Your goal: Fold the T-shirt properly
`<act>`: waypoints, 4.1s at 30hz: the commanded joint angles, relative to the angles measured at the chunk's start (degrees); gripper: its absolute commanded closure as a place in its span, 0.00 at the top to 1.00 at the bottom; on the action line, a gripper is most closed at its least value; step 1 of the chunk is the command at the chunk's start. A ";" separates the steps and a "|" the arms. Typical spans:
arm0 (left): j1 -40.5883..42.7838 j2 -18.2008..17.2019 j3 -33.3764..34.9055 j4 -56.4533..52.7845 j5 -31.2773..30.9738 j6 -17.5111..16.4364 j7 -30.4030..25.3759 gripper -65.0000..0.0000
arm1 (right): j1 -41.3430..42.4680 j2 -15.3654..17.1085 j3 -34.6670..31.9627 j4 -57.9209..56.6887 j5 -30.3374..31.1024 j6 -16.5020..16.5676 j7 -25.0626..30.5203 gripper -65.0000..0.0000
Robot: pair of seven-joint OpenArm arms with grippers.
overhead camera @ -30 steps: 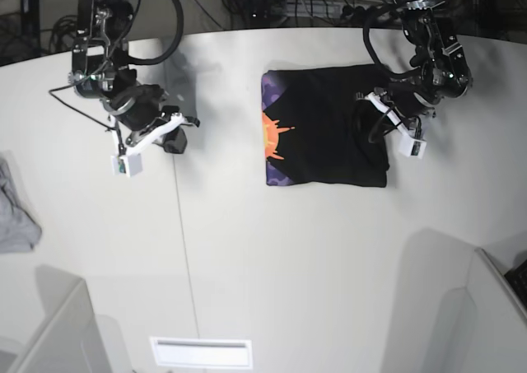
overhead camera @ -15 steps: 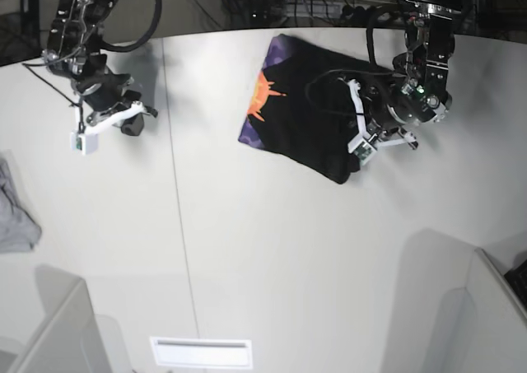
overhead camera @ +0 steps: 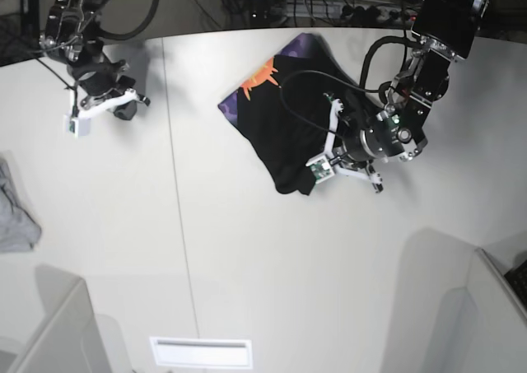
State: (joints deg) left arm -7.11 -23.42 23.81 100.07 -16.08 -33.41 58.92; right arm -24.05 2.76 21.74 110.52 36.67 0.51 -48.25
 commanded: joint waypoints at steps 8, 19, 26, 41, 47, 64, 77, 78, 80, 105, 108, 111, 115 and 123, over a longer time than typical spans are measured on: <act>-10.07 -0.45 12.19 -5.17 -0.32 -0.31 -1.29 0.00 | -1.75 -1.58 4.86 1.44 0.30 0.41 0.91 0.00; -18.69 -0.01 21.77 -6.58 -0.32 -5.58 -1.38 0.00 | -3.51 -5.45 7.85 1.44 0.30 0.41 1.00 0.00; -23.00 -0.27 29.68 -8.42 -0.32 -5.58 -8.15 0.00 | -3.59 -6.68 8.11 1.44 0.30 0.41 1.00 0.00; -24.75 2.10 30.12 -16.34 4.25 -6.59 -16.23 0.00 | -2.54 -6.68 8.11 1.44 0.30 0.41 1.00 0.00; -24.58 6.41 30.03 -19.59 13.75 -6.59 -16.32 0.00 | -2.36 -6.68 8.11 1.44 0.30 0.41 1.00 0.00; -23.70 8.61 30.03 -19.15 14.27 -6.59 -16.32 0.00 | -2.28 -6.24 8.20 1.44 0.21 0.32 1.00 0.00; -24.23 8.69 29.42 -18.97 14.27 -6.59 -16.15 0.49 | -1.66 -6.24 7.76 1.26 0.13 0.32 1.00 0.00; -24.23 8.69 29.42 -18.89 14.27 -6.59 -16.15 0.56 | -1.66 -6.24 7.76 1.26 0.13 0.32 1.00 0.00; -25.02 8.69 29.42 -18.89 14.27 -6.59 -16.15 0.67 | -1.66 -6.24 7.76 1.26 0.13 0.32 1.00 0.00; -1.72 3.60 -8.38 12.59 14.27 -6.59 -19.84 0.00 | -10.45 1.32 7.58 4.34 -0.14 5.24 13.39 0.00; 3.73 -0.36 -10.67 12.68 14.27 -6.59 -29.33 0.00 | -13.00 1.24 7.93 4.60 -0.14 7.62 13.48 0.00; 10.67 -4.49 -10.85 13.03 14.27 -6.59 -36.89 0.00 | -15.29 1.41 7.58 5.13 -0.14 8.67 13.57 0.00; 20.08 -8.62 -10.93 13.03 14.27 -6.59 -44.45 0.00 | -18.36 1.24 7.58 5.39 -0.14 12.37 16.21 0.00; 33.18 -14.43 -10.93 13.03 14.27 -0.13 -56.85 0.00 | -25.57 1.50 7.58 5.39 -0.23 15.44 18.05 0.00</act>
State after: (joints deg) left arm 26.15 -37.04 13.13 112.14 -1.15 -33.61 3.31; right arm -48.99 3.86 29.02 114.80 35.90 15.55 -31.22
